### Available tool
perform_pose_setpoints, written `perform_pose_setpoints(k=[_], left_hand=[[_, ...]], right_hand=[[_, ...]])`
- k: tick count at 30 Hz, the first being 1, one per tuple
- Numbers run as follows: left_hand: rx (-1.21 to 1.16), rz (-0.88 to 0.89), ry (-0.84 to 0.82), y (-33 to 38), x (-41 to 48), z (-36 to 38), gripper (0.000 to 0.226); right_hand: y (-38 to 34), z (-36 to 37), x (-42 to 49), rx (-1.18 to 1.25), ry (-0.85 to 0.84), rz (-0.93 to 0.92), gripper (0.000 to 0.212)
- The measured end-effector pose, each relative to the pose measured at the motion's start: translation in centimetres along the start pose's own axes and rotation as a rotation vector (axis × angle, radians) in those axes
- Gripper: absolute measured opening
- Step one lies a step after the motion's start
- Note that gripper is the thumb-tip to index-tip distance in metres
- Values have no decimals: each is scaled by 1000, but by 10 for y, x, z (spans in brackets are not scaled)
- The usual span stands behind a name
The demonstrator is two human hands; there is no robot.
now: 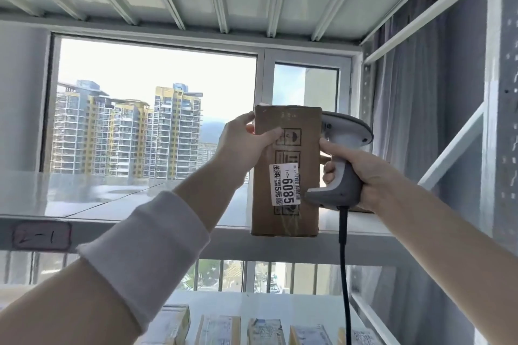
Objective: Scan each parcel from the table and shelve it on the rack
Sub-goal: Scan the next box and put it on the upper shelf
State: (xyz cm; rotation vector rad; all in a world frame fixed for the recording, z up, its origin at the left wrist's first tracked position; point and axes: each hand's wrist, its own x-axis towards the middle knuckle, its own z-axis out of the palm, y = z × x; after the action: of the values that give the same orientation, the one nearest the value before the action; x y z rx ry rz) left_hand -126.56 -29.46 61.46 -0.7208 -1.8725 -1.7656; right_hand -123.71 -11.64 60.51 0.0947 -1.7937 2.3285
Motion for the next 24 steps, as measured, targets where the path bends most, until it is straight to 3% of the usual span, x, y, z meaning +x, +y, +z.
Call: perform_pose_setpoints(k=[7,10,18,24], left_hand=[[51,23,31,-19,13,14,44],[121,37,52,-26,16,17,53],[257,-90,6,-63,3,25,124],[265,-92,31,-70,8,31,81]], right_hand=[[10,-6,20,54,-6,9,21],[11,-8,27,70,-8,11,23],[19,-17,35,102,-22,-38,25],[23,-20,50,-25,53,-139,32]])
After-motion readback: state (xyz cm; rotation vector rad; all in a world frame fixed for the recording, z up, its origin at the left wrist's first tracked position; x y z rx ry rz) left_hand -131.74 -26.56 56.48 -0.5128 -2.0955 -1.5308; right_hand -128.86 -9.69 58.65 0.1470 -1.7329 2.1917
